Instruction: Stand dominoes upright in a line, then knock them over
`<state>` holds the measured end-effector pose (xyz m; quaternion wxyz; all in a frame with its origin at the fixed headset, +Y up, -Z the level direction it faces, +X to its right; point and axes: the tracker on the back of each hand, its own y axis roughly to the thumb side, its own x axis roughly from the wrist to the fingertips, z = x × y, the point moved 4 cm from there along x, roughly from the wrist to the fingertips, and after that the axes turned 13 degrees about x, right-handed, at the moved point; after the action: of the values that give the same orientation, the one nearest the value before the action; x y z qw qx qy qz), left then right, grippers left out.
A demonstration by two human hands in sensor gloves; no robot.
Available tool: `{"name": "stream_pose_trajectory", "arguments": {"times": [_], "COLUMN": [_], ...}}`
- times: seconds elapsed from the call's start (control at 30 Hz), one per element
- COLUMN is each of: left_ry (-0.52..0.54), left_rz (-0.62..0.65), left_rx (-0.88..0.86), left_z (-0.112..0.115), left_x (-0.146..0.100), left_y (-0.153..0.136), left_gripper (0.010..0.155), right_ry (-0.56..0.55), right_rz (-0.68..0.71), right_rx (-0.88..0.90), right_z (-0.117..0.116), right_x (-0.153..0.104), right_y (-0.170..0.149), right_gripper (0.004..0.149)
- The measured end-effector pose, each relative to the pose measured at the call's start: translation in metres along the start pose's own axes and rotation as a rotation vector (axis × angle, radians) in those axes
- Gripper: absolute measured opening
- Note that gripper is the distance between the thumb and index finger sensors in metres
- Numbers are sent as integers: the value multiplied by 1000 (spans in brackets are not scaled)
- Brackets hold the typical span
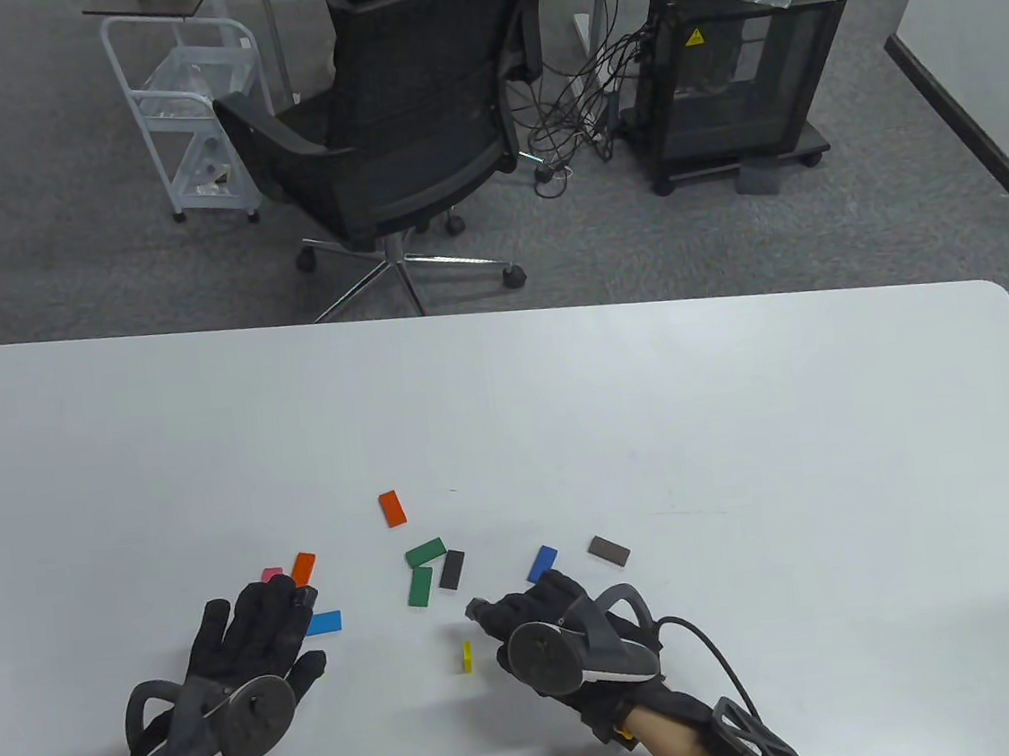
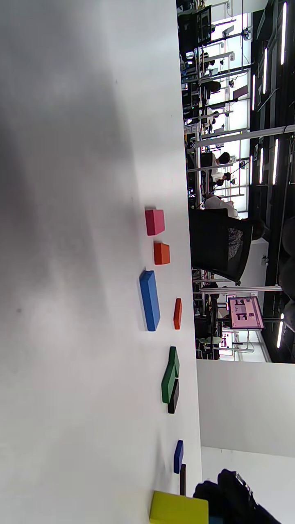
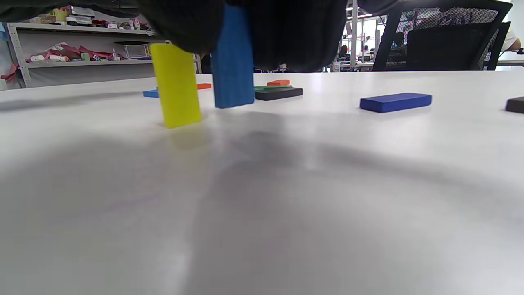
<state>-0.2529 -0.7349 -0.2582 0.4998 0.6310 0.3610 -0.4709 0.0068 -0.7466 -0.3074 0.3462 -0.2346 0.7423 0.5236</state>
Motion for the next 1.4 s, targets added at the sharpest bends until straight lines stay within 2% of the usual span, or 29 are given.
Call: {"name": "stream_pose_trajectory", "arguments": {"times": [0.6, 1.03, 1.3, 1.4], "left_ry": [8, 7, 9, 19], "left_rz": [8, 12, 13, 14], "left_rx": [6, 16, 0, 5], "left_z": [0, 0, 0, -2], "left_x": [1, 1, 0, -1], "left_y": [0, 0, 0, 1], "left_gripper": [69, 69, 69, 69], "right_ry": [9, 55, 80, 88], "right_rz": [10, 10, 2, -20], "right_rx": [-5, -19, -36, -63], "right_z": [-12, -18, -17, -9], "right_x": [5, 5, 3, -3], "right_y": [10, 12, 10, 3], "right_gripper": [60, 65, 71, 73]}}
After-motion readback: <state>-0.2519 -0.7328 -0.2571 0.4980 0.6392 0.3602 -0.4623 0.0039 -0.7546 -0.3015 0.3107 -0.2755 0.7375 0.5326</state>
